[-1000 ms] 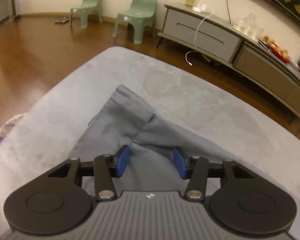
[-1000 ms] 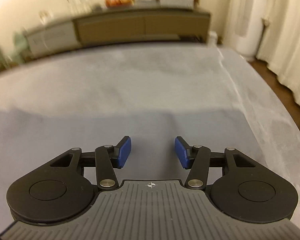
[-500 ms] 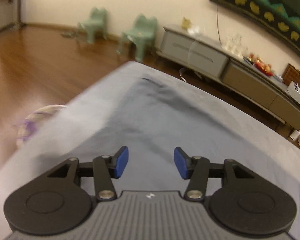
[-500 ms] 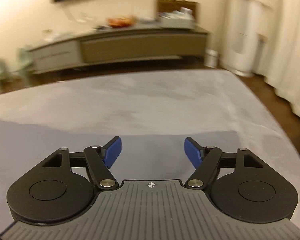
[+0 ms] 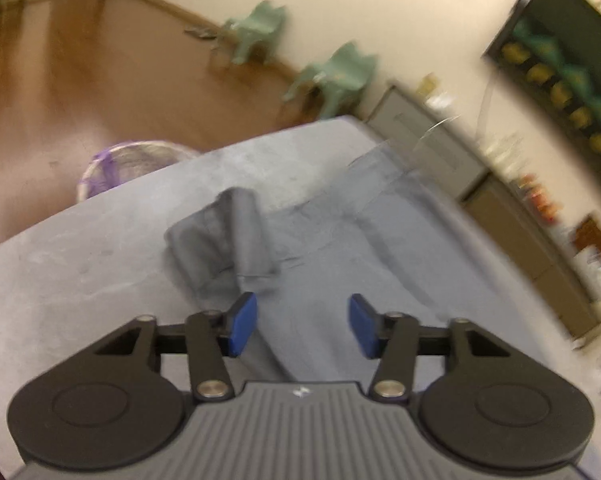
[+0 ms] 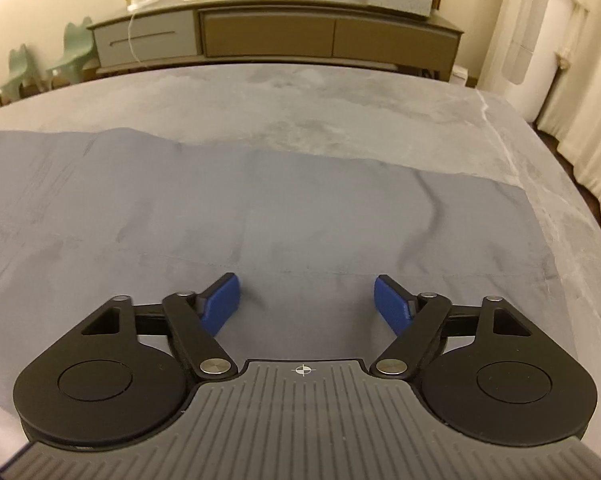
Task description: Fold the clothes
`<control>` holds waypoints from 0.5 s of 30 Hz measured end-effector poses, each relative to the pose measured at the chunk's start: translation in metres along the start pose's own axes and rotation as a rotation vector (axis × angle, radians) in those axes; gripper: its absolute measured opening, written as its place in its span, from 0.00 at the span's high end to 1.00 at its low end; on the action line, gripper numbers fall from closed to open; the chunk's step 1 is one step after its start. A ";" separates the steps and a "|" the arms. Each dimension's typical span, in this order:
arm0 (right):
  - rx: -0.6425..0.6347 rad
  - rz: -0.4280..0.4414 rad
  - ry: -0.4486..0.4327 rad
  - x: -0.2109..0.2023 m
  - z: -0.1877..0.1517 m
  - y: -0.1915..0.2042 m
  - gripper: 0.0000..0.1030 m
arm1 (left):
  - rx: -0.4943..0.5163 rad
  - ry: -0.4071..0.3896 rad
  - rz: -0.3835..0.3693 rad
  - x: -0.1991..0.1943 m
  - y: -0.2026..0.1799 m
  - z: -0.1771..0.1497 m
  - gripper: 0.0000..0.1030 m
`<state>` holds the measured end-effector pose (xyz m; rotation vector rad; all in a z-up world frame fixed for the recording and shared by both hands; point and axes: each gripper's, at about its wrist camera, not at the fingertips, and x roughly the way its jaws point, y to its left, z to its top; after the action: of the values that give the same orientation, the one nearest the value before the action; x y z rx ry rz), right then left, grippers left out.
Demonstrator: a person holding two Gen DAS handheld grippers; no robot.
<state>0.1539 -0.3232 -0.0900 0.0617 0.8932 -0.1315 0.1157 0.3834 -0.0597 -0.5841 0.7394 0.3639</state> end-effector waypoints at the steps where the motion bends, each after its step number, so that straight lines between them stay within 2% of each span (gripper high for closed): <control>1: 0.011 0.009 0.005 -0.002 -0.001 -0.001 0.41 | -0.008 0.019 0.017 0.005 0.005 0.001 0.79; 2: 0.020 0.014 0.006 -0.003 -0.003 -0.003 0.41 | -0.015 0.038 0.034 0.010 0.011 0.002 0.88; 5: 0.030 -0.020 -0.005 -0.003 -0.007 -0.009 0.42 | -0.038 0.094 0.084 0.026 0.026 0.005 0.96; 11: 0.068 -0.089 -0.022 -0.008 -0.018 -0.024 0.38 | 0.055 0.073 0.116 0.028 0.021 0.001 0.96; 15: 0.145 -0.126 -0.043 -0.017 -0.032 -0.054 0.35 | 0.072 0.067 0.154 0.022 0.018 0.001 0.96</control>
<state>0.1113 -0.3716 -0.0967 0.1375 0.8437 -0.3138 0.1223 0.4010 -0.0814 -0.4742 0.8612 0.4592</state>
